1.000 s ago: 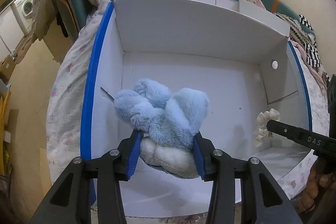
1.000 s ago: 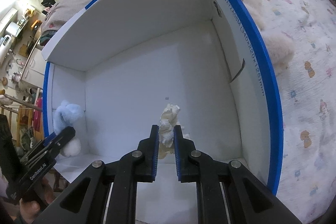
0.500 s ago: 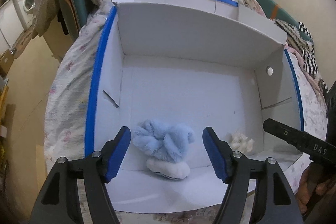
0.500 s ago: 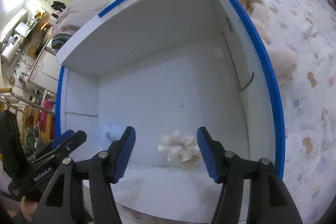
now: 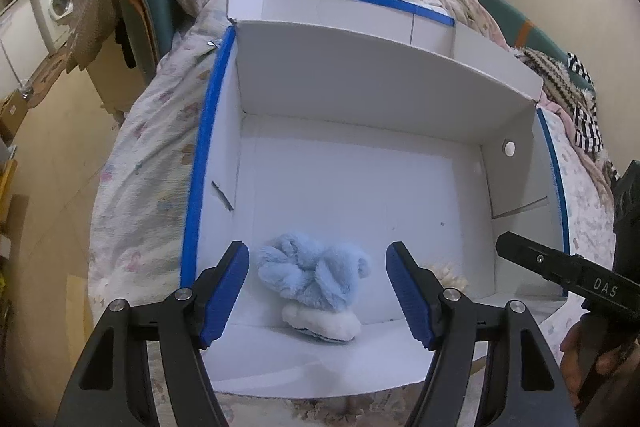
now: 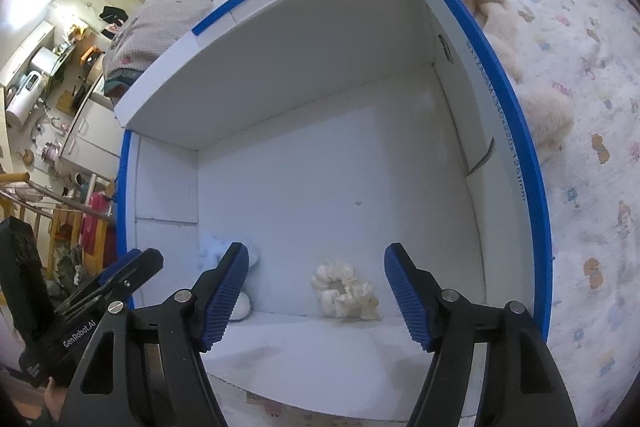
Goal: Organize soft objects
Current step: 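Withdraw both tools from the box toward the remaining items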
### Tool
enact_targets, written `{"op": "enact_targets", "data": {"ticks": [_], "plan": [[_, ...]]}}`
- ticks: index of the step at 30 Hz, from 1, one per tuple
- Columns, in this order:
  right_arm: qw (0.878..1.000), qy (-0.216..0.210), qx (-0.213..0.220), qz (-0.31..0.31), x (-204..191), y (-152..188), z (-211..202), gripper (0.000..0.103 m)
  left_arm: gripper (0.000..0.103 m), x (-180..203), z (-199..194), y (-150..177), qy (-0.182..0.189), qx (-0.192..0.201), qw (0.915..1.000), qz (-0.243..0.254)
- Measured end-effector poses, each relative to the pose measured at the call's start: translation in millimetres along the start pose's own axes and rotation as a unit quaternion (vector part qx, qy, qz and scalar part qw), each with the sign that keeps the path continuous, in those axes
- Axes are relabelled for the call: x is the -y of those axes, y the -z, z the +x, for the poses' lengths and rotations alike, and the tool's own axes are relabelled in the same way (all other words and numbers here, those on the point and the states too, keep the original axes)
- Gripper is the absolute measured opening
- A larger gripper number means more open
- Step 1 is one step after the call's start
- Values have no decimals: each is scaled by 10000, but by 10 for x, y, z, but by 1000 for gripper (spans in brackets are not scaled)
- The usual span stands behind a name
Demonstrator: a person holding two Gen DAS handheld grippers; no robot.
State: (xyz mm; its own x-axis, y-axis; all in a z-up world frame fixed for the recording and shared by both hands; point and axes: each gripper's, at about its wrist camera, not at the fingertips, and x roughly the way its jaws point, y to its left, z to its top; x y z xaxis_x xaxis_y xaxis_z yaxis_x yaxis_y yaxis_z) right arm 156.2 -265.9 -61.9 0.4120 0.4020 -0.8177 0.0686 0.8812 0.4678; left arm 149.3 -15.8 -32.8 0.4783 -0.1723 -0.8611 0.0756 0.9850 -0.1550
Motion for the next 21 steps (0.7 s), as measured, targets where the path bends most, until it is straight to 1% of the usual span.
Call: {"op": "enact_targets", "data": {"ticks": [3,7,14,18,21], "plan": [[10000,3,56,-27,-11,15,-53,74,68,-16,-68,16,-3,47,10000,-5],[9997,-31,223,49,17,49,-173,74,68,-77,-232,51,-22,202,9998,-57],[9993,30,374,77,50,256,-410,74,68,-284,-570,210,-196,430,9989,-43],[9987,51,504,-2,27,364,-559,74,68,-457,-660,384,-173,361,9988,-267],[9985,60,550,-34,22,467,-622,74,68,-511,-696,515,-181,287,9990,-306]]}}
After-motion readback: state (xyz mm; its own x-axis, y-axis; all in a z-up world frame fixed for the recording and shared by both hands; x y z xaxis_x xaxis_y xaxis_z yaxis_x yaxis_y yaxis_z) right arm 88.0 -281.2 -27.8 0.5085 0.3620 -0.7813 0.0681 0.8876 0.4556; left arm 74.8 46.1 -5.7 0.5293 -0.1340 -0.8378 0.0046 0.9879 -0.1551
